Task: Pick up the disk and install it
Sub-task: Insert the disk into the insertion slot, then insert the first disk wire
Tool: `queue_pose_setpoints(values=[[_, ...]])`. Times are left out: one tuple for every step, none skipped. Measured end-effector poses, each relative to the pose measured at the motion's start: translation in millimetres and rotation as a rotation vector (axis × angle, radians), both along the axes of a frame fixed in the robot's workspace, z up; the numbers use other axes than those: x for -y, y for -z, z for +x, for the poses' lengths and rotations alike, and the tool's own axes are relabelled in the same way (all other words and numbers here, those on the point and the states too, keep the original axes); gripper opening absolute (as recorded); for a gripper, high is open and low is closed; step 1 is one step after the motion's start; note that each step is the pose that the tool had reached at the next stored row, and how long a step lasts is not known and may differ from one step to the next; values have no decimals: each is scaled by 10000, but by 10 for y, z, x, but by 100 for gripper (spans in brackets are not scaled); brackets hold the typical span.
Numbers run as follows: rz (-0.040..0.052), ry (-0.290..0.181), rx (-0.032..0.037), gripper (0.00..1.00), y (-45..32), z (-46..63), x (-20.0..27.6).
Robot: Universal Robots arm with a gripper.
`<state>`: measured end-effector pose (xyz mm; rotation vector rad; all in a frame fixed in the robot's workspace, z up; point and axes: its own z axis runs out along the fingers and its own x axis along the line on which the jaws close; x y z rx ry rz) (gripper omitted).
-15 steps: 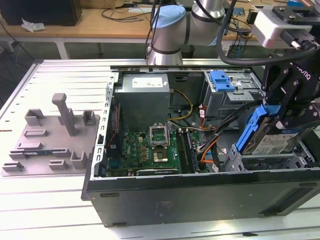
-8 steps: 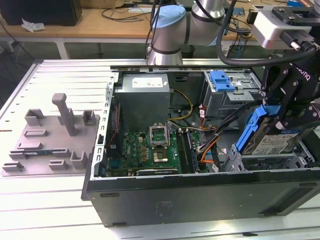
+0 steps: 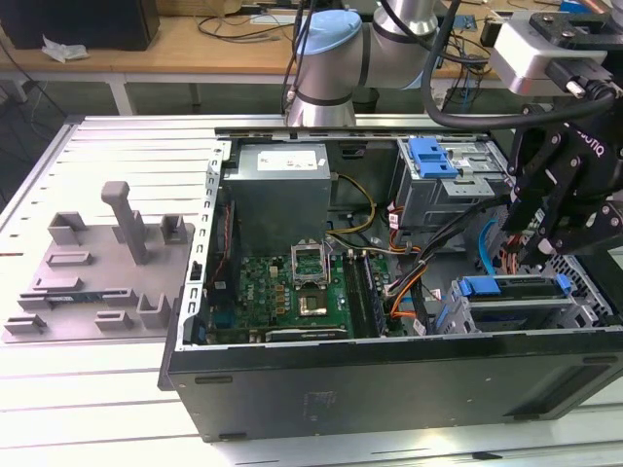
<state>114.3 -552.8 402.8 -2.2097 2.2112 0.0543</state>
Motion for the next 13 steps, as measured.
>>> queue_pose_setpoints(values=[[0,0,0,44,0,0,0],[0,0,0,44,0,0,0],[0,0,0,44,1,0,0],[0,1,0,44,2,0,0],[0,0,0,44,2,0,0],[0,1,0,44,2,0,0],[0,1,0,44,2,0,0],[0,1,0,44,2,0,0],[0,0,0,44,3,0,0],[0,1,0,44,3,0,0],[0,1,0,44,3,0,0],[0,0,0,44,3,0,0],[0,1,0,44,3,0,0]])
